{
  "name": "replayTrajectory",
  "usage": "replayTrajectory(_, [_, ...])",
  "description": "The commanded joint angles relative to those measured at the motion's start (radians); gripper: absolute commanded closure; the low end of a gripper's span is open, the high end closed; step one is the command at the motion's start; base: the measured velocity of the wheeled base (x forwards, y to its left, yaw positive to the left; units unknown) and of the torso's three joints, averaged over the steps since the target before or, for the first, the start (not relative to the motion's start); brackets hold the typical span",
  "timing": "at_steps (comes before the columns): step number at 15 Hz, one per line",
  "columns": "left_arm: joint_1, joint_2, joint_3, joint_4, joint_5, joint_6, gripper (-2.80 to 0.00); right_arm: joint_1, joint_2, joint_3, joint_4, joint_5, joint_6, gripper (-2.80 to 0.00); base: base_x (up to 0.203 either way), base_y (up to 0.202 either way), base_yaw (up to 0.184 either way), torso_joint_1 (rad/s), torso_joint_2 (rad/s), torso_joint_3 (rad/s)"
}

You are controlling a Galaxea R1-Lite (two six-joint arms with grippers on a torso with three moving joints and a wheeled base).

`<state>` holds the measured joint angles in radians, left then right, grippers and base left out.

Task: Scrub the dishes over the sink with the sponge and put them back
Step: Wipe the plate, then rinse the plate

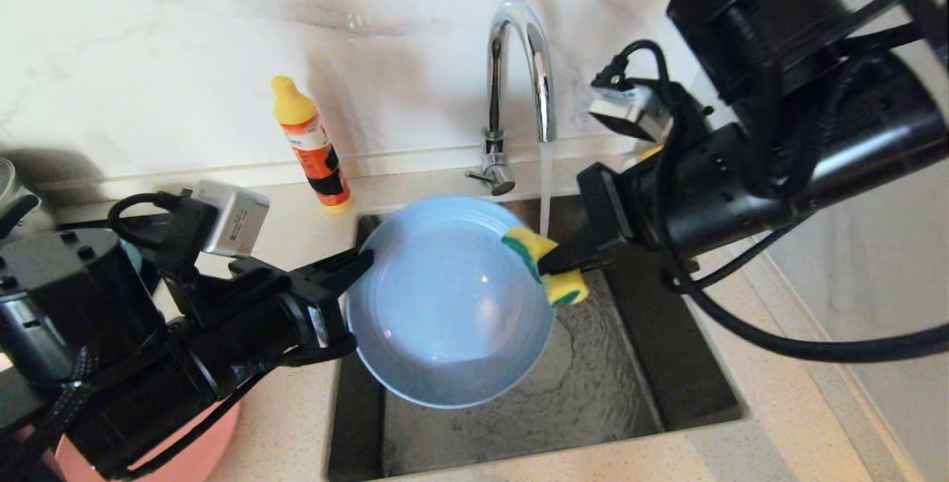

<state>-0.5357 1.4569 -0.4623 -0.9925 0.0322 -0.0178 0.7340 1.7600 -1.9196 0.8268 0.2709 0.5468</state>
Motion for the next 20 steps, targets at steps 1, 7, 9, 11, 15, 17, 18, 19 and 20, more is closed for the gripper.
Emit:
replayTrajectory(1, [0.002, 0.069, -0.073, 0.039, 0.049, -0.045, 0.00, -0.013, -0.154, -0.001, 0.022, 0.002, 0.003, 0.00, 0.000, 0.000, 0.000, 0.000, 0.00, 0.000])
replayTrajectory(7, [0.001, 0.266, -0.353, 0.329, 0.132, -0.181, 0.00, -0.304, -0.462, 0.112, 0.170, 0.005, -0.007, 0.00, 0.000, 0.000, 0.000, 0.000, 0.00, 0.000])
replayTrajectory(9, [-0.006, 0.349, -0.438, 0.347, 0.143, -0.199, 0.00, -0.360, -0.538, 0.247, 0.170, 0.007, -0.015, 0.00, 0.000, 0.000, 0.000, 0.000, 0.00, 0.000])
replayTrajectory(11, [-0.018, 0.423, -0.524, 0.352, 0.154, -0.204, 0.00, -0.392, -0.595, 0.379, 0.122, 0.009, -0.022, 0.00, 0.000, 0.000, 0.000, 0.000, 0.00, 0.000])
replayTrajectory(15, [-0.052, 0.517, -0.619, 0.349, 0.158, -0.225, 0.00, -0.403, -0.641, 0.508, 0.052, 0.011, -0.019, 0.00, 0.000, 0.000, 0.000, 0.000, 0.00, 0.000])
replayTrajectory(17, [-0.062, 0.573, -0.678, 0.350, 0.159, -0.252, 0.00, -0.404, -0.656, 0.566, 0.027, 0.011, -0.019, 0.00, 0.000, 0.000, 0.000, 0.000, 0.00, 0.000])
replayTrajectory(18, [-0.067, 0.593, -0.705, 0.352, 0.159, -0.271, 0.00, -0.404, -0.661, 0.595, 0.004, 0.011, -0.018, 0.00, 0.000, 0.000, 0.000, 0.000, 0.00, 0.000])
replayTrajectory(19, [-0.077, 0.607, -0.724, 0.353, 0.158, -0.290, 0.00, -0.404, -0.669, 0.622, -0.019, 0.011, -0.018, 0.00, 0.000, 0.000, 0.000, 0.000, 0.00, 0.000])
replayTrajectory(20, [-0.087, 0.620, -0.736, 0.353, 0.159, -0.295, 0.00, -0.404, -0.673, 0.648, -0.031, 0.011, -0.019, 0.00, 0.000, 0.000, 0.000, 0.000, 0.00, 0.000])
